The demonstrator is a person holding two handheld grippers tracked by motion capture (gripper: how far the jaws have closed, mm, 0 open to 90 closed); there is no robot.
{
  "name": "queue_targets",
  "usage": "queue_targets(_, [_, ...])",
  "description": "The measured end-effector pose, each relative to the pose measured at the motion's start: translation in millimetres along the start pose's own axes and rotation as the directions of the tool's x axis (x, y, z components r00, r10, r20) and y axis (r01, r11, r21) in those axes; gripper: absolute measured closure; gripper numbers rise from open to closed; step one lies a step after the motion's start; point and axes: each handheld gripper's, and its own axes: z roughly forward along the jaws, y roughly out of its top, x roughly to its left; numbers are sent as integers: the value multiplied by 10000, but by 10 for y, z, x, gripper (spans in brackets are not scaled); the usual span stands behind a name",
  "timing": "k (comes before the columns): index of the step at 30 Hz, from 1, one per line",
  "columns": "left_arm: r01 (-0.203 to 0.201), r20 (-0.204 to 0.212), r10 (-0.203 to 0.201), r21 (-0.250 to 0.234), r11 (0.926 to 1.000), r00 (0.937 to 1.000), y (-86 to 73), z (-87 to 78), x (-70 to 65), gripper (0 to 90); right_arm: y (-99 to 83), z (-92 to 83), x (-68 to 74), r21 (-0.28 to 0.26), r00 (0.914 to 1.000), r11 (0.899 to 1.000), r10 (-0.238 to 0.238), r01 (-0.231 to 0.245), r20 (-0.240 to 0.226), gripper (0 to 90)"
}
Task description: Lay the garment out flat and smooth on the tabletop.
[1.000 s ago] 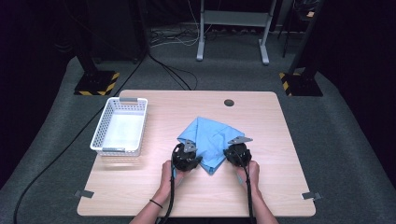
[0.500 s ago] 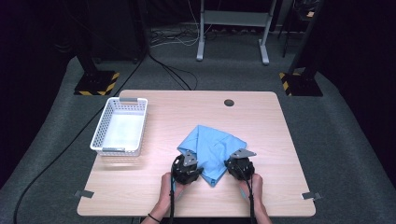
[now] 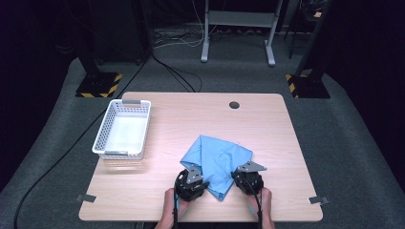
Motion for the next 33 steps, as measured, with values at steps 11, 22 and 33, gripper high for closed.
queue_targets(11, [597,-1881,-732,-767,9953,9794,3,-331,200,108,-16,-76,-13,-290,9997,9993,236,-239,-98,376])
queue_targets(22, [1265,-2479,-1110,472,9908,9624,-52,-82,585,33,-33,-131,-70,-439,9989,9979,479,-479,-4,142])
queue_targets(33, [1410,-2439,-1240,538,9885,9619,-16,-28,598,25,119,-43,330,12,9934,9954,-953,956,-633,121])
